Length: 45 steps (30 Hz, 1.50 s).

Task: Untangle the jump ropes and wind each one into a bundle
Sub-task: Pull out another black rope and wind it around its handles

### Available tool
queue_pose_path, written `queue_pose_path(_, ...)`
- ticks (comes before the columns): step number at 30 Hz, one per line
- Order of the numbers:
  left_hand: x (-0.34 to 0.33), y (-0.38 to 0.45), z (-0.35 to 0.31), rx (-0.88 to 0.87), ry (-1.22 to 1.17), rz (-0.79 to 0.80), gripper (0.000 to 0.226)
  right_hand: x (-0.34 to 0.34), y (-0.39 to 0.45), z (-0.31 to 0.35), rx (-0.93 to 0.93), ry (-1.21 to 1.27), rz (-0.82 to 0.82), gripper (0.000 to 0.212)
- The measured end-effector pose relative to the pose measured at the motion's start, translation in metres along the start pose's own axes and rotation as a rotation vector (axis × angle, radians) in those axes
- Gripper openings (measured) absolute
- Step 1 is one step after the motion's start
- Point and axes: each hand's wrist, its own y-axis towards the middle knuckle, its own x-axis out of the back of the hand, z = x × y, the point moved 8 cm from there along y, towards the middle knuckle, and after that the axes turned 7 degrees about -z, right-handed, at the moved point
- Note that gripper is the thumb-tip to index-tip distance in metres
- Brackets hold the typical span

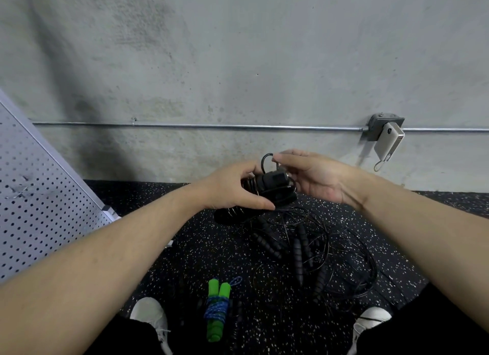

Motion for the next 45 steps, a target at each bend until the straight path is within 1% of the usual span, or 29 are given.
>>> queue_pose_path(1,-0.003,-0.001,0.003,0.009,0.01,0.009,0.071,0.0,0.0,0.001,0.009,-0.002,-0.005,0.007)
queue_pose_path(3,-0.008,-0.002,0.008,0.017,0.006,0.017,0.074,-0.001,-0.001,0.002,0.021,-0.023,-0.005,0.01)
queue_pose_path(4,-0.009,-0.002,0.01,0.023,0.002,0.017,0.069,-0.002,-0.002,0.001,0.02,-0.045,-0.003,0.009)
queue_pose_path(6,-0.012,-0.003,0.014,0.035,0.007,0.031,0.053,-0.003,-0.001,-0.002,0.011,-0.087,0.003,0.005)
queue_pose_path(8,-0.013,-0.003,0.015,0.039,0.006,0.036,0.046,-0.004,-0.002,-0.004,0.006,-0.112,0.004,0.003)
queue_pose_path(12,-0.01,-0.001,0.015,0.036,-0.019,0.002,0.053,-0.007,-0.005,0.001,0.015,-0.151,0.017,0.011)
queue_pose_path(15,-0.009,-0.001,0.012,0.031,-0.021,-0.005,0.058,-0.005,-0.008,0.003,0.007,-0.253,0.015,0.017)
queue_pose_path(17,-0.011,-0.002,0.011,0.023,0.008,-0.001,0.068,-0.004,-0.01,0.002,-0.018,-0.276,0.023,0.012)
queue_pose_path(20,-0.012,-0.003,0.012,0.021,-0.015,-0.007,0.064,-0.001,-0.014,0.002,-0.042,-0.237,0.023,0.004)
queue_pose_path(22,-0.01,-0.002,0.008,0.014,-0.058,-0.049,0.056,0.0,-0.015,0.001,-0.055,-0.186,0.025,0.009)
queue_pose_path(25,-0.001,0.001,0.003,0.014,-0.148,-0.162,0.035,0.001,-0.009,-0.004,-0.093,-0.068,-0.02,0.026)
queue_pose_path(27,0.002,0.002,0.001,0.01,-0.188,-0.226,0.031,-0.003,-0.005,-0.01,-0.134,-0.004,-0.045,0.042)
queue_pose_path(28,0.003,0.003,0.002,0.02,-0.213,-0.248,0.029,-0.004,-0.003,-0.012,-0.155,0.01,-0.055,0.045)
queue_pose_path(31,0.009,0.004,0.012,0.094,-0.29,-0.313,0.021,0.002,-0.003,-0.016,-0.2,-0.001,-0.146,0.038)
queue_pose_path(33,0.014,0.005,0.022,0.158,-0.324,-0.361,0.024,0.012,-0.005,-0.015,-0.203,0.003,-0.229,0.039)
queue_pose_path(36,0.016,0.004,0.031,0.249,-0.393,-0.422,0.027,0.018,-0.004,-0.01,-0.116,0.038,-0.322,0.038)
queue_pose_path(39,0.011,0.0,0.034,0.343,-0.535,-0.446,0.03,0.011,0.0,0.005,0.076,0.14,-0.337,0.027)
queue_pose_path(40,0.01,-0.001,0.034,0.365,-0.577,-0.454,0.032,0.009,0.001,0.012,0.161,0.125,-0.327,0.023)
queue_pose_path(43,0.011,-0.002,0.034,0.395,-0.621,-0.475,0.038,0.006,-0.006,0.032,0.384,-0.084,-0.326,0.02)
queue_pose_path(45,0.012,-0.002,0.035,0.394,-0.63,-0.481,0.038,0.006,-0.009,0.038,0.457,-0.184,-0.335,0.021)
